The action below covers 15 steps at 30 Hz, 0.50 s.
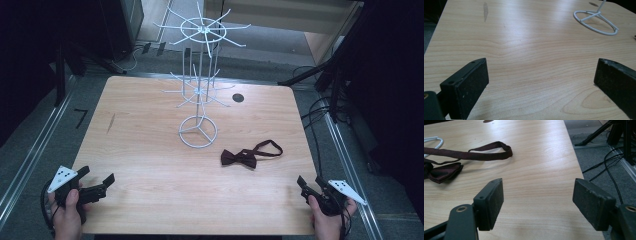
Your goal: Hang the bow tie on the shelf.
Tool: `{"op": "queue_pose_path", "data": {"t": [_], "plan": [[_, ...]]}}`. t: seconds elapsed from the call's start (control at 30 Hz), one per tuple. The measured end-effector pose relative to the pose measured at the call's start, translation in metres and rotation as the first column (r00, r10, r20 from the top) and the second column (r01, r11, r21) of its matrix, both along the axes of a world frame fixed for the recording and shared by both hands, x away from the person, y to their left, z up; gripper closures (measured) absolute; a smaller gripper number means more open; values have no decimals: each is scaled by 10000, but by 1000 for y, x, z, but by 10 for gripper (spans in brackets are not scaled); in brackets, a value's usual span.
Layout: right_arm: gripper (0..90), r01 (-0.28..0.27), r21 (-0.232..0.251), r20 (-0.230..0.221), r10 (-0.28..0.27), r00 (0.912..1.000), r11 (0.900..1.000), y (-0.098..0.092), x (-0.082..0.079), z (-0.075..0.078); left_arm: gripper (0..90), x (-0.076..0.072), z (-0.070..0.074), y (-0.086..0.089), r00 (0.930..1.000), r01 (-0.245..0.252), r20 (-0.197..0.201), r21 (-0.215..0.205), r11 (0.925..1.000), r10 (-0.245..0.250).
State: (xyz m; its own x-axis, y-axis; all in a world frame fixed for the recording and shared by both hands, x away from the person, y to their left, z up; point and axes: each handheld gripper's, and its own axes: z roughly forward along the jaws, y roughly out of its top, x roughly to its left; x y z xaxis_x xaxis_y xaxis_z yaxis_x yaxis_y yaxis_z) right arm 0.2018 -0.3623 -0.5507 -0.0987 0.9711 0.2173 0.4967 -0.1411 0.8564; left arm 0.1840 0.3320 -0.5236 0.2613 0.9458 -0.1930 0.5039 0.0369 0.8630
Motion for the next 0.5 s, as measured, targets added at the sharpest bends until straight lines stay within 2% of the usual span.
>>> {"op": "queue_pose_path", "data": {"t": [0.2, 0.43, 0.5], "plan": [[281, -32, -276, -44, 31, 10000, 9996, 8, 1, 1, 2, 0, 0, 0, 10000, 20, 37, -5, 10000, -20], [288, -359, -241, 35, 360, 9993, 9991, 25, 7, 14, 2, -1, 0, 0, 9999, 0, 107, -15, 10000, 0], [292, -493, -438, -12, 493, 9988, 9978, 31, 11, 17, 2, -1, 0, 1, 9999, 2, 129, -39, 10000, -1]]}}
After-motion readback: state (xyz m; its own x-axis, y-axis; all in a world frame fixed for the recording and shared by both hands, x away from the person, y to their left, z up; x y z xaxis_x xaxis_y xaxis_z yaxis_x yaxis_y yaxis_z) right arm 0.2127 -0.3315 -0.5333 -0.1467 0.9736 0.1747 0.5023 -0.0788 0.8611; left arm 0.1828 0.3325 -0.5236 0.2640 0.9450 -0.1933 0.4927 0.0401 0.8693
